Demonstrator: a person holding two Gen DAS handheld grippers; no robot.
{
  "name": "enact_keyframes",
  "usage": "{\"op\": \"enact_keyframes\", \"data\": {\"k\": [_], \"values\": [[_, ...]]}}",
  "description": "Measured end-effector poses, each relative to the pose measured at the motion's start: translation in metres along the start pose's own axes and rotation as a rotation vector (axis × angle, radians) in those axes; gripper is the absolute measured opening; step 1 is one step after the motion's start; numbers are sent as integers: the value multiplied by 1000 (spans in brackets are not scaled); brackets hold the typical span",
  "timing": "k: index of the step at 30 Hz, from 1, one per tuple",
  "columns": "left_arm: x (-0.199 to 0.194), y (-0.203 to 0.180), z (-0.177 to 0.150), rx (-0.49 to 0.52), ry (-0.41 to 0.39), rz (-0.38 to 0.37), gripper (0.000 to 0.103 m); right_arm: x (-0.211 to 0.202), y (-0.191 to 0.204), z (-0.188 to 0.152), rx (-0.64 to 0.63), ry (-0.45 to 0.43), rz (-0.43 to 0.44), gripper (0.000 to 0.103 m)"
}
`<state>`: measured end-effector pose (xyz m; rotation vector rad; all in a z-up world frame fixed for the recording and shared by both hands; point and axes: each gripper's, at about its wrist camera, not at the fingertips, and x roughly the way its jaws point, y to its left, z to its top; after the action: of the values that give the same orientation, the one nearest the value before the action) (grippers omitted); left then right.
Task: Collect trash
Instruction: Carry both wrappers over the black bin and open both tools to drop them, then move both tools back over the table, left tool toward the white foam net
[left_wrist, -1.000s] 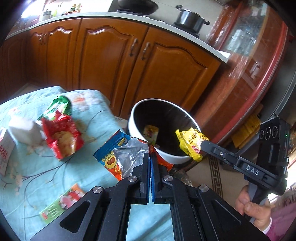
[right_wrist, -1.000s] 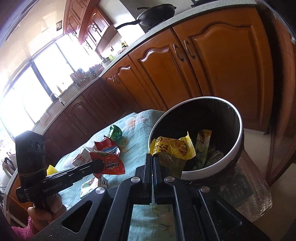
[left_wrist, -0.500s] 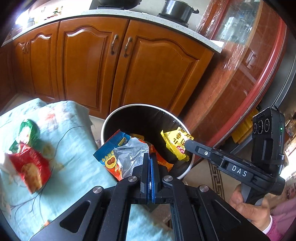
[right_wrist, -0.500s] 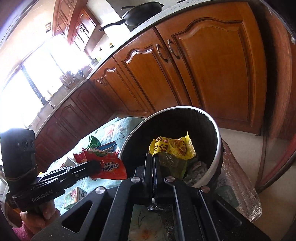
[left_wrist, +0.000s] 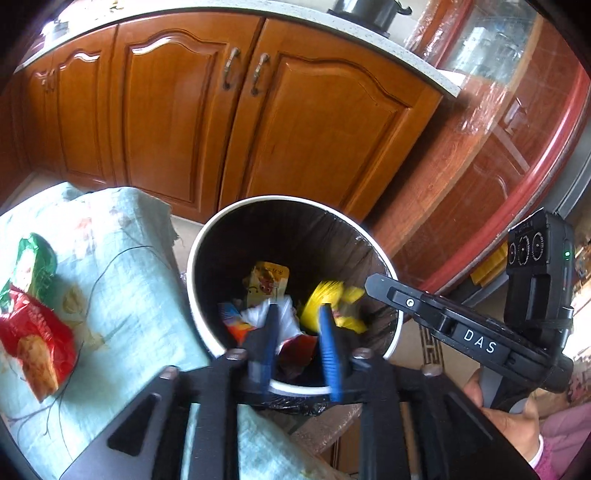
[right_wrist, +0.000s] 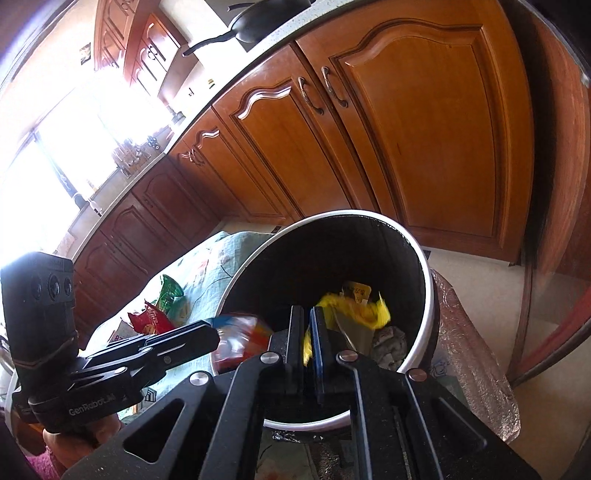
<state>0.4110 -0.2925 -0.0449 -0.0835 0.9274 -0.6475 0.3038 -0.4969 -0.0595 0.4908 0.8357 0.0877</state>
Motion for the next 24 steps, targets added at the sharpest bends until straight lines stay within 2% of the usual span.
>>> {"op": "enact_keyframes", "data": {"k": [1,2,4,5,8,10,12,24], "values": [[-3,1,-2,-1,-7,-2,36,0,-2,0,6,1,-1,18],[-7,2,-5,-1,-12,-2,37,-1,-4,-1,12,-2,0,22],[-15,2,-11,-1,-24,3,44,-5,-5,-4,22,-13,2,36],[-20,4,-14,-3,-32,7,49,-8,-5,-6,27,-21,4,38],[-39,12,-28,-25,-64,32,61,-17,1,-12,29,-47,10,59],[-51,19,-38,-50,-79,39,62,-25,8,-20,28,-70,18,83],[-63,28,-51,-89,-87,36,63,-32,16,-27,33,-94,26,91],[-147,76,-126,-224,-133,114,65,-32,79,-77,10,-59,95,93]]}}
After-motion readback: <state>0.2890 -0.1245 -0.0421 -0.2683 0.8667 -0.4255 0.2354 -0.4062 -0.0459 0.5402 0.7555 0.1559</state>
